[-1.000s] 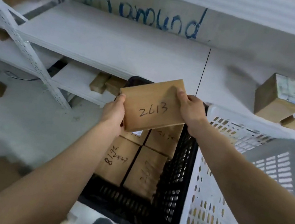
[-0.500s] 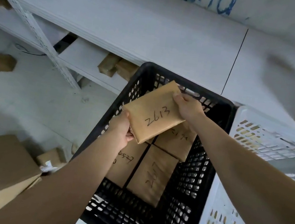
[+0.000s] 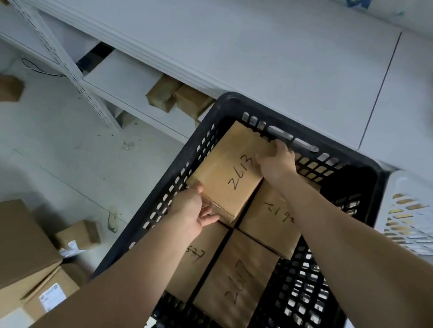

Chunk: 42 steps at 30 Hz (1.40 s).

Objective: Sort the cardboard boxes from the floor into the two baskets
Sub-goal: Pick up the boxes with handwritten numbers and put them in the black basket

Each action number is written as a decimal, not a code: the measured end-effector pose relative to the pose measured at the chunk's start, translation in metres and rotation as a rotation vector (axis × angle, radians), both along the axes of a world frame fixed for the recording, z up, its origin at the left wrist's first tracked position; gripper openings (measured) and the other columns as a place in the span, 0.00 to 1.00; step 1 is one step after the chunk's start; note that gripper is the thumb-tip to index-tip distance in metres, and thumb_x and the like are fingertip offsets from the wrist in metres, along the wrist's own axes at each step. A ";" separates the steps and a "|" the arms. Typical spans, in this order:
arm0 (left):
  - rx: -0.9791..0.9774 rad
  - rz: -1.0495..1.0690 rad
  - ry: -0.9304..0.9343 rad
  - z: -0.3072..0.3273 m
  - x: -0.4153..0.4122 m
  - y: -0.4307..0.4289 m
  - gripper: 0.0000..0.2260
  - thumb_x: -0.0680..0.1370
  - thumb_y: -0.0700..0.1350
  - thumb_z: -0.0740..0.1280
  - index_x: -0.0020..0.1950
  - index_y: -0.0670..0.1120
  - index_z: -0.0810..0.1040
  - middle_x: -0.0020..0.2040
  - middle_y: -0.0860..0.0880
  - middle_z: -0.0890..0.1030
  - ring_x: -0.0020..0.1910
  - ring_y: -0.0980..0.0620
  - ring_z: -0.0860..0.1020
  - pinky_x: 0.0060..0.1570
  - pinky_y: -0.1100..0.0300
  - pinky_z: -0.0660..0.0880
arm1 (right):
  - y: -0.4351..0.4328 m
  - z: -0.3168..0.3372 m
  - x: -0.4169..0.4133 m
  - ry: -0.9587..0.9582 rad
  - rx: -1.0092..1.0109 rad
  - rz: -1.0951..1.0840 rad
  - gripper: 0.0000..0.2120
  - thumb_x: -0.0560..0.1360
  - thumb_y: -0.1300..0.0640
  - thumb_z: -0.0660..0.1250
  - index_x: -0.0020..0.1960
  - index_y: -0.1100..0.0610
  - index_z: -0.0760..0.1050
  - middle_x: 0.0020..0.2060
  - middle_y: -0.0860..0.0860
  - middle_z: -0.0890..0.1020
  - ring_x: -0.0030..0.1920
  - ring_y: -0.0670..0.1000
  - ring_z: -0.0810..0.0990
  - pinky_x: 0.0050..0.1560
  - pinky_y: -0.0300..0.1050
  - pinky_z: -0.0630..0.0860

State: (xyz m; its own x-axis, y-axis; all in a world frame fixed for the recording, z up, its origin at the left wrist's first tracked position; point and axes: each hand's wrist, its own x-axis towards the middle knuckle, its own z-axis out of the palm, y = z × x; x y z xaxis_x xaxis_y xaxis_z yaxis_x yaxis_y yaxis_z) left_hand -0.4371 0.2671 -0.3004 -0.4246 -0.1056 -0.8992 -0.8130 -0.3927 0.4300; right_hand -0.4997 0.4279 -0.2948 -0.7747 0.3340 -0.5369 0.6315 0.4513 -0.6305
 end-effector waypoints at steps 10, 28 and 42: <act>0.029 0.030 -0.025 0.000 -0.015 0.006 0.14 0.81 0.44 0.61 0.64 0.39 0.72 0.48 0.39 0.72 0.50 0.41 0.73 0.56 0.38 0.75 | 0.001 -0.001 -0.005 0.005 -0.081 -0.182 0.30 0.79 0.57 0.63 0.75 0.59 0.53 0.66 0.58 0.71 0.63 0.56 0.73 0.50 0.43 0.70; -0.303 -0.294 0.465 0.120 -0.001 0.015 0.10 0.81 0.49 0.60 0.41 0.49 0.71 0.41 0.50 0.75 0.43 0.52 0.75 0.54 0.52 0.76 | -0.005 0.117 0.044 0.475 -0.274 -0.223 0.23 0.79 0.44 0.61 0.68 0.58 0.70 0.60 0.50 0.77 0.61 0.49 0.74 0.58 0.41 0.69; -0.023 -0.678 1.400 0.272 0.047 0.034 0.23 0.70 0.65 0.62 0.56 0.50 0.77 0.56 0.49 0.80 0.59 0.51 0.78 0.62 0.46 0.73 | -0.023 0.272 0.186 1.059 -0.361 -0.392 0.12 0.74 0.41 0.59 0.51 0.46 0.75 0.51 0.44 0.81 0.59 0.46 0.78 0.64 0.46 0.73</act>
State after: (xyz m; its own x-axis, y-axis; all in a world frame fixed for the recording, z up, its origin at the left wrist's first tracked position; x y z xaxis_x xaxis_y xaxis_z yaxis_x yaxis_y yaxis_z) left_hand -0.3901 0.3014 -0.0283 -0.8662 0.4385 0.2396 0.2107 -0.1142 0.9709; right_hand -0.3133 0.4046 -0.0232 -0.7682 0.6086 0.1986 -0.2261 0.0322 -0.9736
